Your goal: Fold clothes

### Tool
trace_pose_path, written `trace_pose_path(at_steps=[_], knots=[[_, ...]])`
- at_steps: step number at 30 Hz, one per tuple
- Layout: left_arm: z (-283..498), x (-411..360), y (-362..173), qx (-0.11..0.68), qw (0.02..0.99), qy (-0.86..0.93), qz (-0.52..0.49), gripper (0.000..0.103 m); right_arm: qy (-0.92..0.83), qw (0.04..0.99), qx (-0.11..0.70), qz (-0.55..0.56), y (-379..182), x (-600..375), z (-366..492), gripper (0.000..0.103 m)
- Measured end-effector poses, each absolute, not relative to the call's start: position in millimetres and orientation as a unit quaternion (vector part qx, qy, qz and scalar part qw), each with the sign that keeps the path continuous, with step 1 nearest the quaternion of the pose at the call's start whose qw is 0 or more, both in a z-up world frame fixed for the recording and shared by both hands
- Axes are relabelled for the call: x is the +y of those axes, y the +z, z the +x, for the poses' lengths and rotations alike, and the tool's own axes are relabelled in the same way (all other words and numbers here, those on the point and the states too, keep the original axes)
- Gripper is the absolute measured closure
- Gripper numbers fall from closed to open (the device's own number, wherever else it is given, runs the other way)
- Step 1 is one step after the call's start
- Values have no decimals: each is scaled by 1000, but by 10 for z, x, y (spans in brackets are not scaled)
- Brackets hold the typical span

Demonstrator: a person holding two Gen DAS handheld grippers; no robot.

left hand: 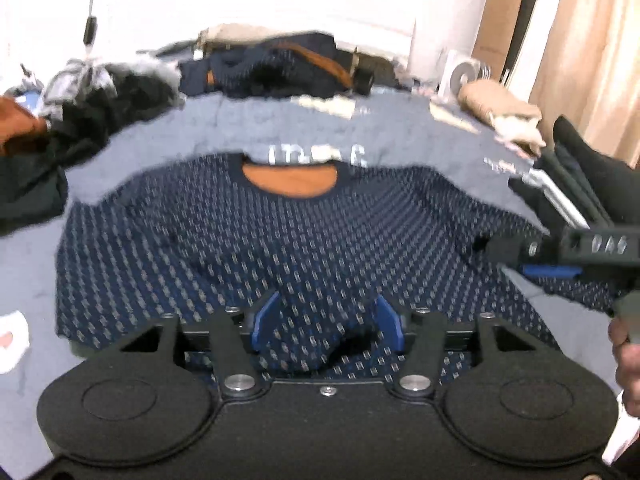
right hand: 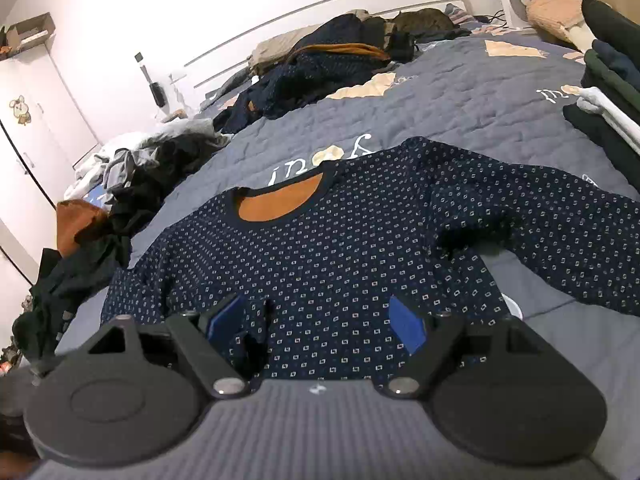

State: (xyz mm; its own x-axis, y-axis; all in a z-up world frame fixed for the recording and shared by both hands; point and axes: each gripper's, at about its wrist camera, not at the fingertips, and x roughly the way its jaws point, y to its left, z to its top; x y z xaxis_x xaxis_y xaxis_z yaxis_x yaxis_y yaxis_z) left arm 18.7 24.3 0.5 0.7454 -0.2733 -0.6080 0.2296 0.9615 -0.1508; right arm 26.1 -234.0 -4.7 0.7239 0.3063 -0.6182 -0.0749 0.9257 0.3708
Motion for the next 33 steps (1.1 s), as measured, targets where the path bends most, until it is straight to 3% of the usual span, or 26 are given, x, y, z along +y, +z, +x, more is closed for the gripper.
trace_pose_path(at_steps=[13, 33], knots=[[340, 480, 76, 325, 938, -97, -63, 50, 141, 923, 351, 67, 188, -1801, 641, 23], [359, 506, -27, 339, 935, -88, -55, 47, 184, 882, 419, 115, -337, -1710, 689, 23]])
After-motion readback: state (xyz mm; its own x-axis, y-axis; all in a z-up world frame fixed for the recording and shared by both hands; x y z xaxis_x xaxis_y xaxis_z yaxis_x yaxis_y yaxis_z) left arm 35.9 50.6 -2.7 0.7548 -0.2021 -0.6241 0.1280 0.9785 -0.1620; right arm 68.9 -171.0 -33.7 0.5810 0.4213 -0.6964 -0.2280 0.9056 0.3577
